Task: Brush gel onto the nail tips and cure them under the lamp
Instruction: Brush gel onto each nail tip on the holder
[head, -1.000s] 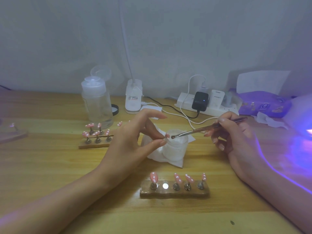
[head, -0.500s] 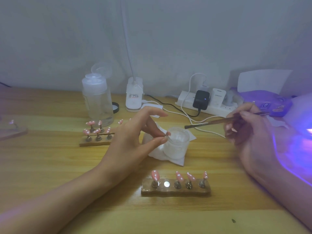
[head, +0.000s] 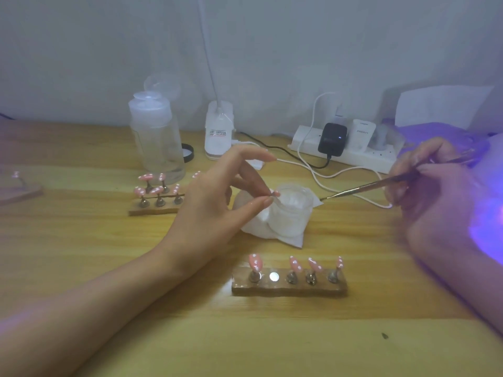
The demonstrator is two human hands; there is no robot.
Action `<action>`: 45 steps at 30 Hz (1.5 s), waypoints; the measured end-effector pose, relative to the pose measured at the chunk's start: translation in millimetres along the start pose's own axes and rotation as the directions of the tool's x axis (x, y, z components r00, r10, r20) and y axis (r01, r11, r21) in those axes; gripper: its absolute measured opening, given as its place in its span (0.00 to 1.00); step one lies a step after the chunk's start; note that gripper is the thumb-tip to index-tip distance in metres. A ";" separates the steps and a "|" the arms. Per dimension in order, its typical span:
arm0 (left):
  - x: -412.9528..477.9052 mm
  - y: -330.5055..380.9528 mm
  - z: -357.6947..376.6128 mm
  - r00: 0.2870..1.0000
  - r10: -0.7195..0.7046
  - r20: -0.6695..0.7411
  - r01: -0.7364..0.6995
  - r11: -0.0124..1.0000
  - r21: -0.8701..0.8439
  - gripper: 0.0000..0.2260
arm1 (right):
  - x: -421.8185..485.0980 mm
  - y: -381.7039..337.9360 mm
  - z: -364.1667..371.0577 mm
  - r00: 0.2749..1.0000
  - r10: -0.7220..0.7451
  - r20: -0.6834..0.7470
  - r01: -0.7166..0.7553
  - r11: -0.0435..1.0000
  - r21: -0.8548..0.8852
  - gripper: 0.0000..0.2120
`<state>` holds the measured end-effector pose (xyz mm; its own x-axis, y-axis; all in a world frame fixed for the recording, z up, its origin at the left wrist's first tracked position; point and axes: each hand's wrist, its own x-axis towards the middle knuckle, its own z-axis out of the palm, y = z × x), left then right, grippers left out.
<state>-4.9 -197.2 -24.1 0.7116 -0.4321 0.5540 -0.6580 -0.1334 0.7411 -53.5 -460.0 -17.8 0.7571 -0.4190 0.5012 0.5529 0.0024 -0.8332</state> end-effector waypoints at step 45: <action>-47.0 26.8 1.1 0.955 -0.178 0.236 0.175 0.984 0.036 0.27 | 8.7 8.7 5.4 0.944 0.308 -0.117 -0.295 0.948 0.118 0.13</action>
<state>-56.3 -181.4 -30.7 0.7390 -0.5993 0.3077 -0.5318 -0.2386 0.8126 -40.3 -458.7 -19.5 0.8442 -0.5015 0.1891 0.3424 0.2333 -0.9101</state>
